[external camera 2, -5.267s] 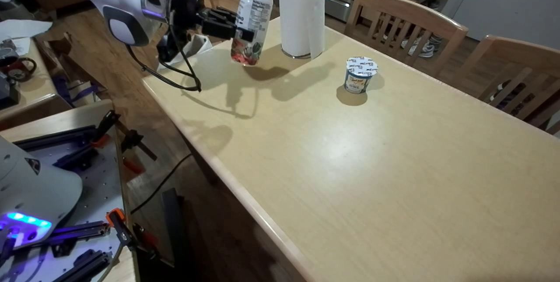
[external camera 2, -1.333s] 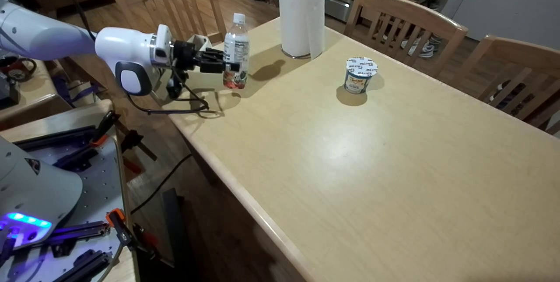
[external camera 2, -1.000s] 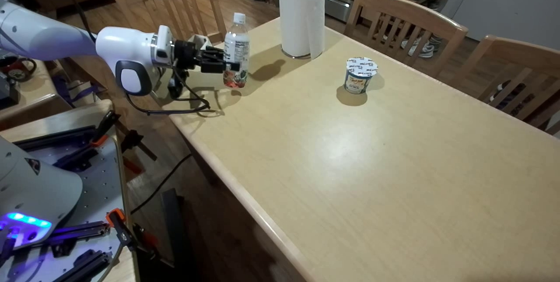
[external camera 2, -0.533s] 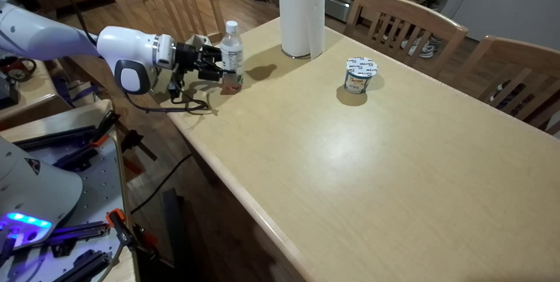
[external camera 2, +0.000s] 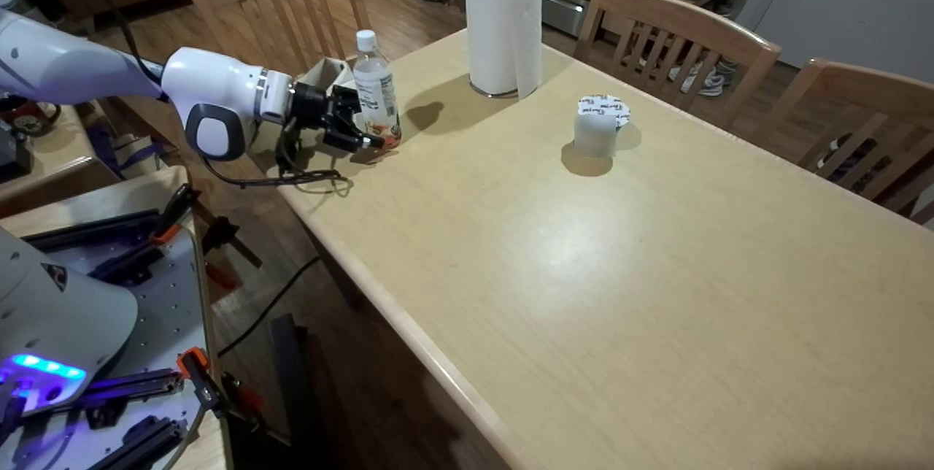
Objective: Move the tissue roll to the top left corner of the table and put the bottle on the chair on the table
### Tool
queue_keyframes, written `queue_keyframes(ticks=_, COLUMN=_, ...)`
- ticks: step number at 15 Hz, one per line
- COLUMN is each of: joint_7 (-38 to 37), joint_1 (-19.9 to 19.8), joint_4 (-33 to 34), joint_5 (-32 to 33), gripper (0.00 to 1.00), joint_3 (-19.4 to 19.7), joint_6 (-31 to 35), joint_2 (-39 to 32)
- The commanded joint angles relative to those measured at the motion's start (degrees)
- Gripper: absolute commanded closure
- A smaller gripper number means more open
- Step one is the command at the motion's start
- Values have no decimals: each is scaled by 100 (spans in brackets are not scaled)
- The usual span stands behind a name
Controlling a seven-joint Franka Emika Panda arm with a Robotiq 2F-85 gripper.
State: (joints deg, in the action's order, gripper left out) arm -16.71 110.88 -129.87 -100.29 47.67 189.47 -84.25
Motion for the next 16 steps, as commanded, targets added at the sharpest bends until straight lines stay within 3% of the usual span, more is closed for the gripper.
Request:
queue_keyframes(ticks=1, joint_7=126, joint_1=247, joint_4=-264, joint_5=-359, gripper=0, joint_3=16, joint_6=-729, joint_2=85)
queue_keyframes(ticks=5, joint_7=421, joint_1=570, joint_4=-514, joint_5=-885, gripper=0, joint_3=44, joint_6=-1295, joint_2=207)
queue_keyframes(ticks=10, joint_7=1249, joint_1=1410, joint_4=-1067, joint_5=-1530, gripper=0, joint_3=350, joint_6=-2266, joint_2=568)
queue_keyframes(ticks=15, joint_7=1571, joint_1=2038, joint_4=-1765, joint_5=-1405, gripper=0, joint_3=627, joint_6=-2983, joint_2=1113)
queue_keyframes(ticks=16, joint_7=1282, joint_1=1863, joint_4=-1361, joint_5=-1400, gripper=0, joint_3=566, joint_6=-2574, joint_2=548)
